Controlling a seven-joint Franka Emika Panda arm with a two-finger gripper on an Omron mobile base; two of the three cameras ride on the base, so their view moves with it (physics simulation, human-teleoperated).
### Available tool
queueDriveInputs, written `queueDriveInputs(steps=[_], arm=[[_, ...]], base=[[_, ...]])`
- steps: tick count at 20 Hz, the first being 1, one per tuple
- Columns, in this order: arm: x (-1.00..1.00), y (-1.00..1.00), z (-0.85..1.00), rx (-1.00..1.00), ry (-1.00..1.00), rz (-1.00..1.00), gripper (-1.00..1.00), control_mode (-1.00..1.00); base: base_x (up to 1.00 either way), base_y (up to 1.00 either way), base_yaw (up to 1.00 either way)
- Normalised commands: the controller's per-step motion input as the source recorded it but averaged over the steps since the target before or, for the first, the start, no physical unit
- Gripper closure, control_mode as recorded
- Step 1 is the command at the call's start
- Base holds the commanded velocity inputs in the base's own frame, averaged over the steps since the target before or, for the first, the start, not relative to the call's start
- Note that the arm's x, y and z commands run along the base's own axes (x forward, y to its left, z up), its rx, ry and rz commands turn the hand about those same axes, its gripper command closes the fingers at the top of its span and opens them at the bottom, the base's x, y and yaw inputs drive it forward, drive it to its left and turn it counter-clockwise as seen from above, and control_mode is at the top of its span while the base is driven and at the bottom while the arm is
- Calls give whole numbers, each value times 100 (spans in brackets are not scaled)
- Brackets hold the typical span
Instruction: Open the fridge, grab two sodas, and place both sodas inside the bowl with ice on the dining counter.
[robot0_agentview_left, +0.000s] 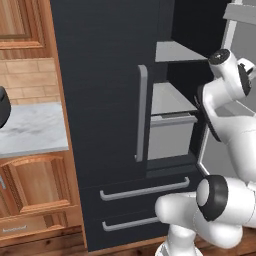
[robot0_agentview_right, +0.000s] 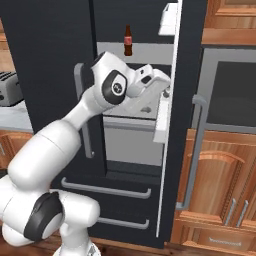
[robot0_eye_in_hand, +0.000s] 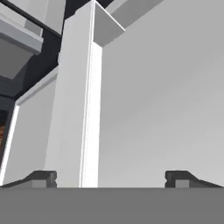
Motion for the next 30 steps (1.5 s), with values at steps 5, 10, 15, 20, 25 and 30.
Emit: queueDriveInputs(steps=[5, 10, 15, 20, 25, 30], arm=[[21, -36, 0, 11, 0, -3, -100, -100], [6, -5, 0, 11, -4, -4, -100, -100], [-39, 79, -3, 13, -22, 0, -100, -100], [-45, 100, -4, 10, -31, 0, -100, -100], [-44, 100, -12, 13, -28, 0, -100, -100], [-21, 100, -19, 18, -14, 6, -100, -100]], base=[[0, 0, 0], [0, 0, 0], [0, 0, 0], [0, 0, 0], [0, 0, 0], [0, 0, 0]])
